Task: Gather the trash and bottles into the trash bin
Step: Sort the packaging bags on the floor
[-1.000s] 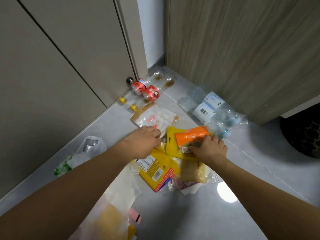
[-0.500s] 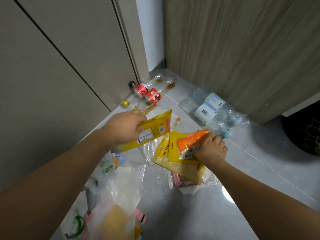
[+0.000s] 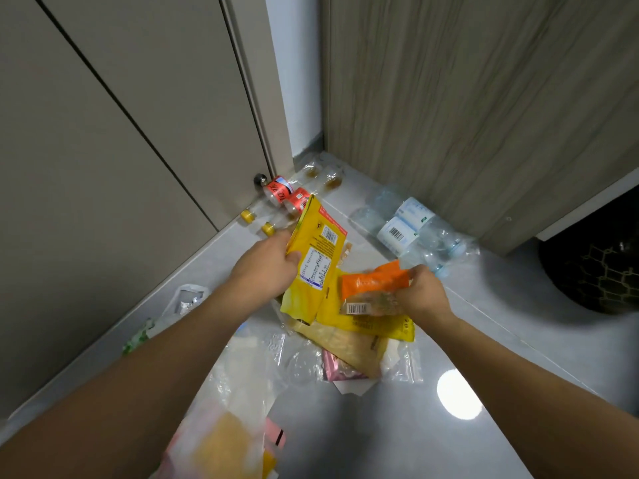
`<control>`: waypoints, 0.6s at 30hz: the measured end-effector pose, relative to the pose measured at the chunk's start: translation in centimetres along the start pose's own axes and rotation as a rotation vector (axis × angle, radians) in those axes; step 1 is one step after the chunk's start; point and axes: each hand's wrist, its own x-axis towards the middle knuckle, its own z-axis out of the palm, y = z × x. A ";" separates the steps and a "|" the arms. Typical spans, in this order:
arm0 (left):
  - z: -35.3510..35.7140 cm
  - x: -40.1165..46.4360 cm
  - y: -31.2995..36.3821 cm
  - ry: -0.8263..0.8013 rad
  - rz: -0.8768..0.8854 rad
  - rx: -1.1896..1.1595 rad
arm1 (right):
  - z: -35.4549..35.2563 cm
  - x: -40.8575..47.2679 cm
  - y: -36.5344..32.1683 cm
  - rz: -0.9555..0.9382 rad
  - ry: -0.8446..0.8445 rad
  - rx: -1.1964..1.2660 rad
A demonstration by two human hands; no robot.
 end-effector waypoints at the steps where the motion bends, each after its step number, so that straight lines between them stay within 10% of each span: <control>1: -0.2 -0.2 0.1 0.006 -0.011 -0.021 | -0.9 -0.2 -0.3 -0.017 -0.003 -0.022; 18: -6.4 -4.7 13.5 0.090 0.248 -0.124 | -22.1 -6.0 -4.7 -0.241 -0.055 -0.166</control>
